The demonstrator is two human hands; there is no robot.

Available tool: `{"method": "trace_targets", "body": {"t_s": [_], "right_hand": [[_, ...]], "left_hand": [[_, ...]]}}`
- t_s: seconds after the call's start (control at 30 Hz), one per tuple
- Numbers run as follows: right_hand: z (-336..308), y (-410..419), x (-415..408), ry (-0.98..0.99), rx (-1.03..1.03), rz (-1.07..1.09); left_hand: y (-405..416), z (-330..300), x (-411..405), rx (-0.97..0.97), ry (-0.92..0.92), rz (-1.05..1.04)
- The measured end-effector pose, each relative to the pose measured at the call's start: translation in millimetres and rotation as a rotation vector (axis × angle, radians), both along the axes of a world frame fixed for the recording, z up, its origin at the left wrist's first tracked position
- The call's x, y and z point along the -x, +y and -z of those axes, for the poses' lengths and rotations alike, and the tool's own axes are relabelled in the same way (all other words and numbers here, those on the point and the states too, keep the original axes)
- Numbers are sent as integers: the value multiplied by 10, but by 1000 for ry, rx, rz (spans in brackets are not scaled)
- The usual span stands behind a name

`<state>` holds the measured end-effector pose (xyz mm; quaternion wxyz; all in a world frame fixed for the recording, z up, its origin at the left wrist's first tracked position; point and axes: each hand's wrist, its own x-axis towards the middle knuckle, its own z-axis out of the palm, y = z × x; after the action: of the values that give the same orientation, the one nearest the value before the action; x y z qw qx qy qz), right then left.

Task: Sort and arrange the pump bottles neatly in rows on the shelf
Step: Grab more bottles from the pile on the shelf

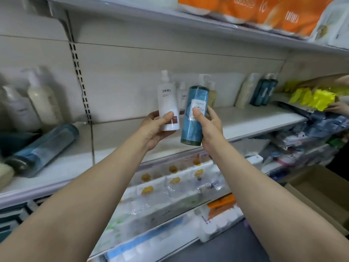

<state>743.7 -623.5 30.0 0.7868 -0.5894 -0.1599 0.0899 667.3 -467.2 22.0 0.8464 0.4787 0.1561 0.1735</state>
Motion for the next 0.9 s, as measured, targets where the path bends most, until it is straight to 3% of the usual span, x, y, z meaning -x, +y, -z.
{"method": "trace_targets", "body": {"t_s": [0.9], "right_hand": [[132, -1080, -2382, 13, 50, -179]], "left_hand": [[-1350, 66, -1843, 44, -30, -190]]}}
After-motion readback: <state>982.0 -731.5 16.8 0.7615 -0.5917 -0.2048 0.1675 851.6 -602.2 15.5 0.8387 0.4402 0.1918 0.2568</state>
